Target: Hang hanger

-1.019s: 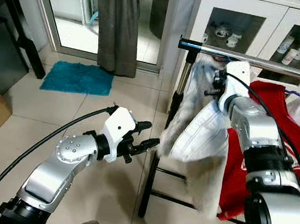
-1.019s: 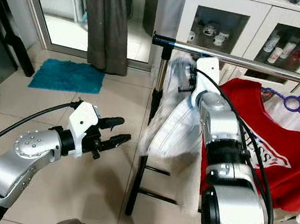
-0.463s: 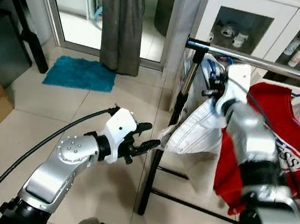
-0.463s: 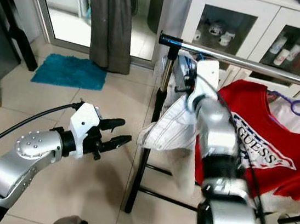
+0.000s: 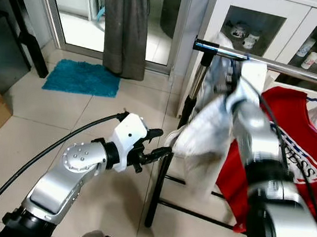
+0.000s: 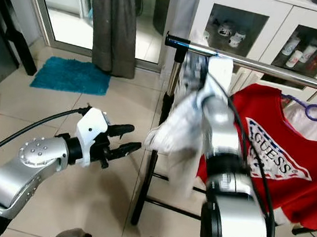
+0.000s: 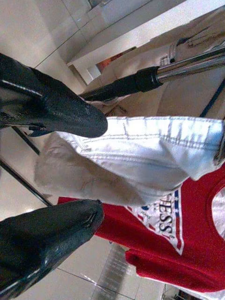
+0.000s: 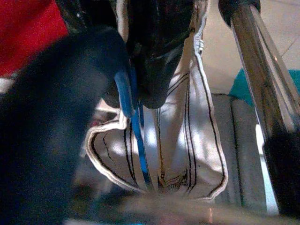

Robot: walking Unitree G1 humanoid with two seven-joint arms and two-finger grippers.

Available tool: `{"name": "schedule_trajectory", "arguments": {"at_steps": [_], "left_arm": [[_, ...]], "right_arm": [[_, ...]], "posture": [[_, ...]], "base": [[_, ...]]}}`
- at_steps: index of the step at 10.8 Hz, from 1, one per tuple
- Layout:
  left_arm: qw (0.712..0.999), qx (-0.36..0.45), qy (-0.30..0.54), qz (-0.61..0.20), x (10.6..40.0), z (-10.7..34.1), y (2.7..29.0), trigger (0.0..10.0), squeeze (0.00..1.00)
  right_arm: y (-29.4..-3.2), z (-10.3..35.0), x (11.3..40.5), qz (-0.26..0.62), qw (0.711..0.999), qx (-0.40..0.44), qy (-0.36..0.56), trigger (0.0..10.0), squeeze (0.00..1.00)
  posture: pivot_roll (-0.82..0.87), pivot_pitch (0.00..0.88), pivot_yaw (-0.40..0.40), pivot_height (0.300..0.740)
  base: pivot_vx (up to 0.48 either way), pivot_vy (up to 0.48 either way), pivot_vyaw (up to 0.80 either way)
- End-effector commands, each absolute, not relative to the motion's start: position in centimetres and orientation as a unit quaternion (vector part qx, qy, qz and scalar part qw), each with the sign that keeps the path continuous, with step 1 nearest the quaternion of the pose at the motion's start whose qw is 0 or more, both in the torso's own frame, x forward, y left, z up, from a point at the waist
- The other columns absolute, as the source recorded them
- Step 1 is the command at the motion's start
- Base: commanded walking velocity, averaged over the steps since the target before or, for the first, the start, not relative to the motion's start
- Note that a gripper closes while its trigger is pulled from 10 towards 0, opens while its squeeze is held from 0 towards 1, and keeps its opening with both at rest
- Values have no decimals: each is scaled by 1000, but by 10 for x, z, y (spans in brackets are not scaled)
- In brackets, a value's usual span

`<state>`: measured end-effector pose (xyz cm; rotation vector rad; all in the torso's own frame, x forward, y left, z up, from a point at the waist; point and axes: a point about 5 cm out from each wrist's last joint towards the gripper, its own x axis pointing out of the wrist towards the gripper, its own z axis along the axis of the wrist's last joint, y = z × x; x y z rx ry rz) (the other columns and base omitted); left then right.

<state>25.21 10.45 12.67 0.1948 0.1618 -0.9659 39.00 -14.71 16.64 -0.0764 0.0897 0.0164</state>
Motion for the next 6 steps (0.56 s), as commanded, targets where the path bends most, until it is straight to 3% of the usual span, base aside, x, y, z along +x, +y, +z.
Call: {"name": "schedule_trajectory", "arguments": {"at_steps": [1,5,6], "left_arm": [[875,102,76,-468,254,128,101,10000,0],[873,103,77,-471,253,128,100,10000,0],[870,102,78,-475,253,128,99,10000,0]], "right_arm": [[-150,187,396,-3,999,-46,5,10000,0],[-151,198,411,-4,997,-55,57,10000,0],[-150,194,415,11,992,-51,118,10000,0]], "posture": [[-26,0,-57,740],[-22,0,-62,740],[-25,0,-59,740]], "base": [[0,0,0],[0,0,0],[0,0,0]]}}
